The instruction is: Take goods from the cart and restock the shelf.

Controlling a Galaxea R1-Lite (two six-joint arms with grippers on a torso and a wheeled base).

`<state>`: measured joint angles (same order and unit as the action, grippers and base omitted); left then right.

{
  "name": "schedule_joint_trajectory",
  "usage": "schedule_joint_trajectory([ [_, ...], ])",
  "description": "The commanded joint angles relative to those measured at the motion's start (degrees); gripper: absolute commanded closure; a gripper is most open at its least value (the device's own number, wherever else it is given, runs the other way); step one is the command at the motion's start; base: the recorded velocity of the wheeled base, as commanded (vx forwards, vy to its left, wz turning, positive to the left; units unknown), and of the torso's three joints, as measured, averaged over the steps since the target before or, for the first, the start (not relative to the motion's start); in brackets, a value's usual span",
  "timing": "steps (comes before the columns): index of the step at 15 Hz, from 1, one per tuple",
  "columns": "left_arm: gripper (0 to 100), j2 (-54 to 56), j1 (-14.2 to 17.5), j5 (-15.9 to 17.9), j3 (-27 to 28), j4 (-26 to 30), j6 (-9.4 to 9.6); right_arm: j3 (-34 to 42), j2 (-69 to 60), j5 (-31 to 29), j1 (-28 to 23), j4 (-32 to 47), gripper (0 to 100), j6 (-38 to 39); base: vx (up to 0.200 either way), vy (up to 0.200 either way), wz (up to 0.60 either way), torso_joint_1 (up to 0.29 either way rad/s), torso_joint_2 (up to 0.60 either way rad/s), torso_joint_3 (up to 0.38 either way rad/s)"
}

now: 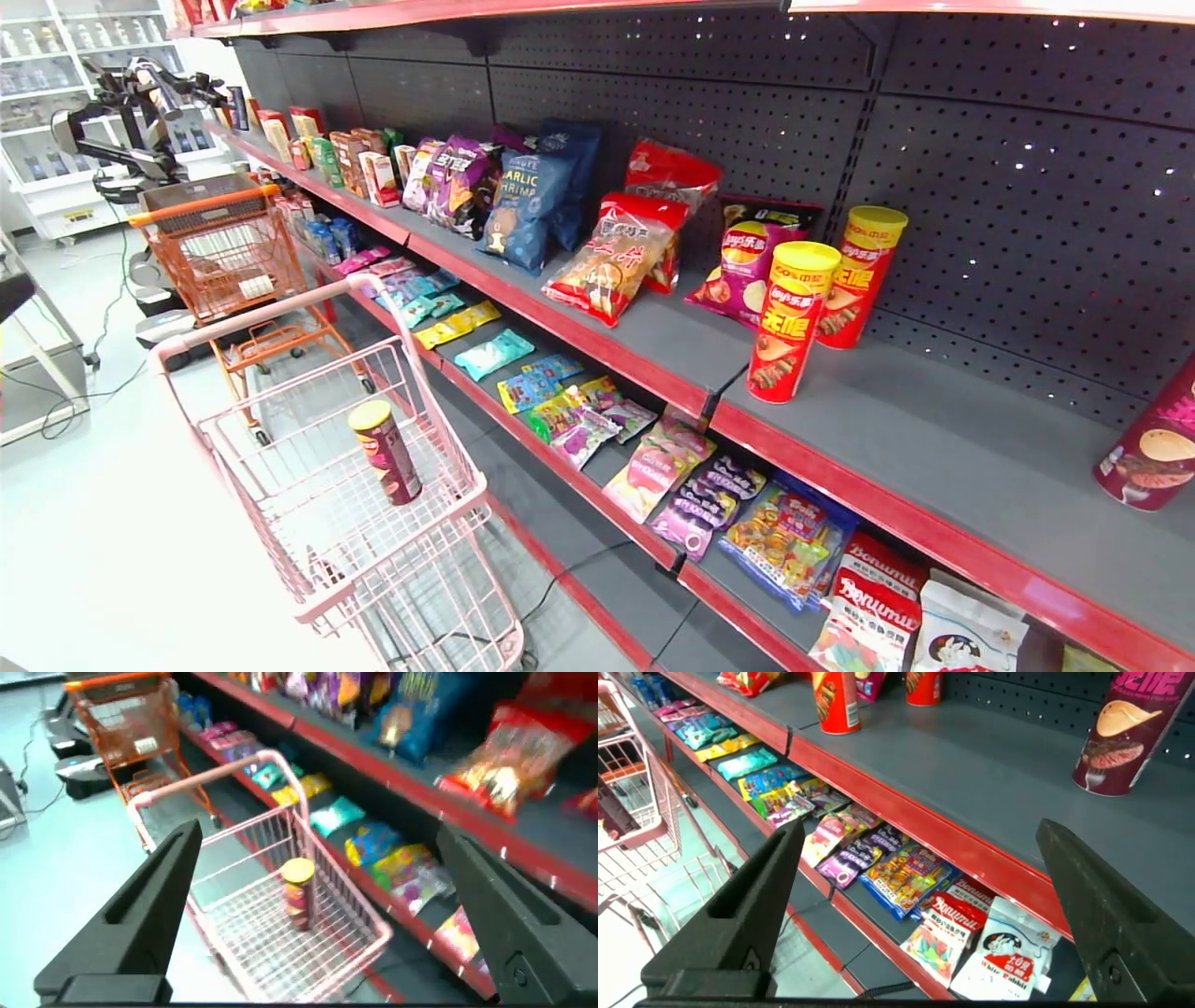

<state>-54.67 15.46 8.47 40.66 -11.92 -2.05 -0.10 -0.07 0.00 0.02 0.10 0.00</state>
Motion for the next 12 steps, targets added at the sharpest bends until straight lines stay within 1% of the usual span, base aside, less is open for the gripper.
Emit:
schedule_joint_trajectory([
  [1,0,-21.79,19.08,21.15,5.57,-5.39,10.49,0.01,0.07,0.0,0.06,-0.01,0,0.0,0.0,0.0,0.0,0.0,0.0,0.0],
  [2,0,-26.54,23.39,23.78,5.05,-6.1,15.23,0.01,0.07,0.0,0.06,-0.01,0,0.0,0.0,0.0,0.0,0.0,0.0,0.0],
  [3,0,-26.54,23.39,23.78,5.05,-6.1,15.23,0.01,0.07,0.0,0.06,-0.01,0,0.0,0.0,0.0,0.0,0.0,0.0,0.0],
  [4,0,-33.22,26.2,25.19,3.38,-10.58,17.96,0.01,0.07,0.0,0.06,-0.01,0,-0.09,0.0,0.0,0.0,0.0,0.0,0.0],
  [6,0,-42.62,26.29,26.51,0.04,-21.74,17.34,0.01,0.07,0.0,0.06,-0.01,0,-0.09,0.0,0.0,0.0,0.0,0.0,0.0],
  [7,0,-49.56,26.38,26.77,-0.31,-28.95,17.34,0.01,0.07,0.0,0.06,-0.01,0,-0.18,0.0,0.0,0.0,0.0,0.0,0.0],
  [8,0,-55.19,26.47,26.77,-0.14,-34.57,17.34,0.01,0.07,0.09,0.06,-0.01,0,-0.26,0.0,0.0,0.0,0.0,0.0,0.0],
  [9,0,-57.91,26.38,26.77,-0.05,-37.56,17.34,0.01,0.07,0.09,0.06,-0.01,0,-0.26,0.0,0.0,0.0,0.0,0.0,0.0],
  [10,0,-66.26,25.59,27.12,-0.05,-46.79,17.25,0.01,0.07,0.09,0.06,-0.01,0,-0.35,0.0,0.0,0.0,0.0,0.0,0.0],
  [11,0,-70.39,23.92,28.18,-0.31,-52.85,16.73,0.01,0.07,0.09,0.06,-0.01,0,-0.35,0.0,0.0,0.0,0.0,0.0,0.0],
  [12,0,-71.18,23.39,28.53,-0.4,-54.26,16.46,0.01,0.07,0.09,0.06,-0.01,0,-0.35,0.0,0.0,0.0,0.0,0.0,0.0],
])
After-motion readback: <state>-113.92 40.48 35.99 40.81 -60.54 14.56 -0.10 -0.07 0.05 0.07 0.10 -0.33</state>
